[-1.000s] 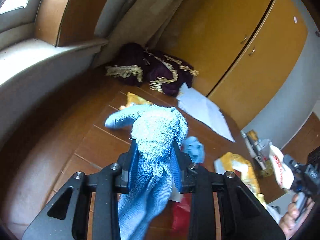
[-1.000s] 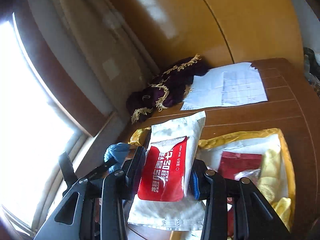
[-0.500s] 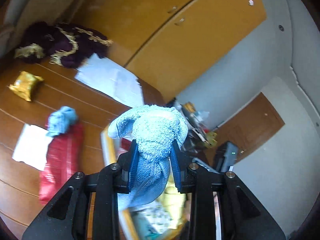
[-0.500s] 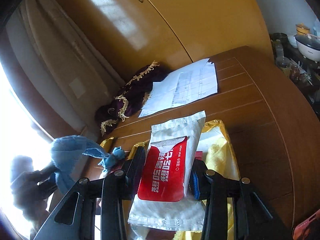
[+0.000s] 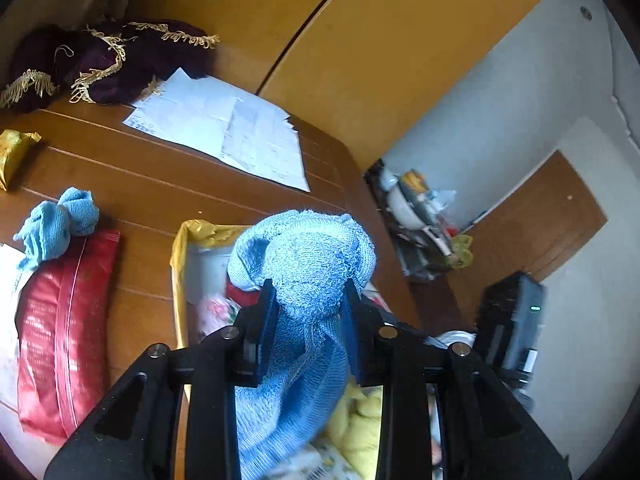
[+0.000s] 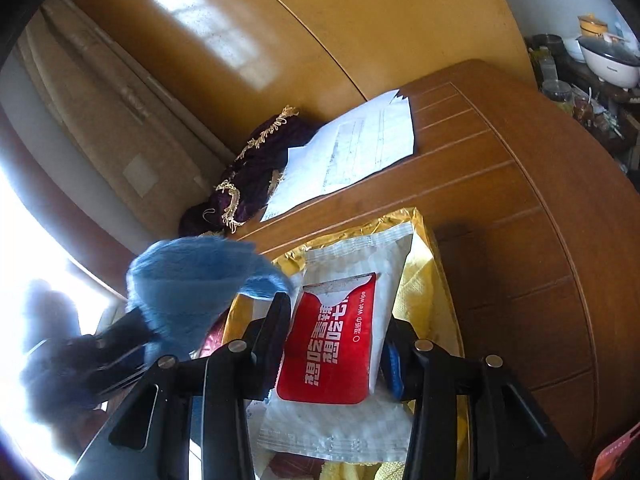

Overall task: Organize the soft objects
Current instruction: 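Carry the blue towel and white packet into the tray and open both tools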

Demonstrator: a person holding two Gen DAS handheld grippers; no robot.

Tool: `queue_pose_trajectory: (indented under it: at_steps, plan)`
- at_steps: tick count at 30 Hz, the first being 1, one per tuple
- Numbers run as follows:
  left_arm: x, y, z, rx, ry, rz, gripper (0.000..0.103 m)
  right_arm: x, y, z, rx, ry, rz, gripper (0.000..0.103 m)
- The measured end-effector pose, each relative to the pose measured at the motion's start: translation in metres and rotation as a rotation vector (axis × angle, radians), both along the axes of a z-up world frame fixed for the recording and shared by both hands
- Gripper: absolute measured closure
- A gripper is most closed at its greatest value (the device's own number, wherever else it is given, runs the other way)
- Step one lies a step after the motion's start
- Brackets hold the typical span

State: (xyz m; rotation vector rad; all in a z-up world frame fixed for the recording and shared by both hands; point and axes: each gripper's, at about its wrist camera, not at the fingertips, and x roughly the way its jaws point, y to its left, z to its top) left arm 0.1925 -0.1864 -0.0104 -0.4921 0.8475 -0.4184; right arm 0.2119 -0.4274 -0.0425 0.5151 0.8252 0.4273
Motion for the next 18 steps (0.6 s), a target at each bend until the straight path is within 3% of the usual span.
queue_pose_trajectory:
  at_steps: [7, 13, 15, 18]
  plan:
    - [0.02, 0.0, -0.041, 0.035, 0.12, 0.003, 0.075, 0.0, 0.003, -0.004, -0.012, 0.017, -0.004, 0.059]
    - [0.014, -0.001, -0.041, 0.051, 0.11, 0.0, 0.071, 0.002, 0.013, -0.004, -0.037, 0.008, 0.012, 0.058]
    - [0.013, -0.001, -0.04, 0.049, 0.098, -0.002, 0.068, 0.003, 0.014, -0.005, -0.03, 0.013, 0.021, 0.057]
    - [0.01, 0.003, -0.035, 0.028, 0.063, 0.016, 0.051, -0.002, 0.014, 0.0, -0.028, -0.024, 0.02, 0.051]
